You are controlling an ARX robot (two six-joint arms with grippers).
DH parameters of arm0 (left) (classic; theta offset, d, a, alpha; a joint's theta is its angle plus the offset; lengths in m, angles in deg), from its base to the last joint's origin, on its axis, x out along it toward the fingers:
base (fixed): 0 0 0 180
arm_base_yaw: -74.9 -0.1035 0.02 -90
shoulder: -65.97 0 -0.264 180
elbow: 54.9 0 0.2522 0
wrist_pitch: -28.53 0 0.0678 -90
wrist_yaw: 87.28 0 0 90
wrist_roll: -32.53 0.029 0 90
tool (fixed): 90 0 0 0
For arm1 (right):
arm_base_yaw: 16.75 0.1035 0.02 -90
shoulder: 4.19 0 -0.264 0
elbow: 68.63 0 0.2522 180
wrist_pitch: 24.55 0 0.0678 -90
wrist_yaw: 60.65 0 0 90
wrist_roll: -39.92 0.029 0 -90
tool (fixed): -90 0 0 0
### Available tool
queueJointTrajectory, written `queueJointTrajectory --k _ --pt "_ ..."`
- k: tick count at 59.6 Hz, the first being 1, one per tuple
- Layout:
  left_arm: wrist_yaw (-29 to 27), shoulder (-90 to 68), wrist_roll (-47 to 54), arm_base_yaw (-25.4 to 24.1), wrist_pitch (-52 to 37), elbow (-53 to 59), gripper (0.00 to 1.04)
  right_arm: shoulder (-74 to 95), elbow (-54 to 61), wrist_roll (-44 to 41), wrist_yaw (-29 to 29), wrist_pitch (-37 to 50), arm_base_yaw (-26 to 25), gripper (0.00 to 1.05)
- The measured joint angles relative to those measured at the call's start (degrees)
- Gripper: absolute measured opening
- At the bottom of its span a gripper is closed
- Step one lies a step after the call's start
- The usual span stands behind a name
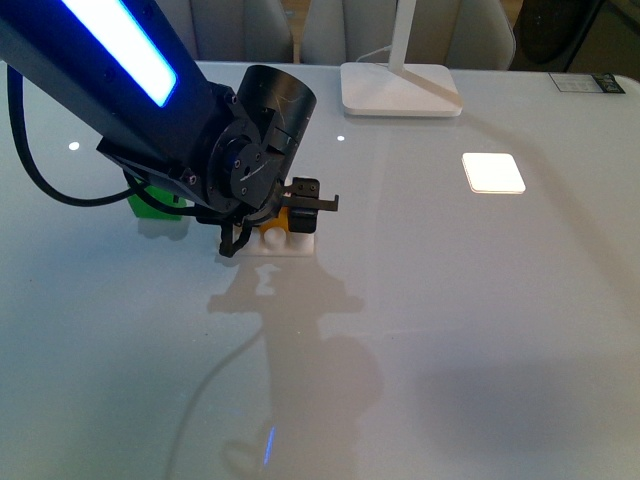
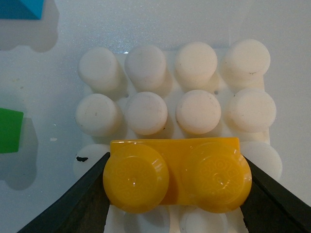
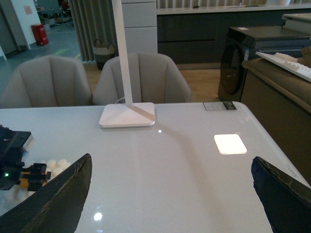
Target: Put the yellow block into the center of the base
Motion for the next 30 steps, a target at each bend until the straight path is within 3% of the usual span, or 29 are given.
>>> queueJointTrajectory --k 30 --pt "0.00 -0.33 -0.20 -0.11 -2.34 1.16 0.64 0.00 0.00 0.00 -0.02 0.00 0.00 0.96"
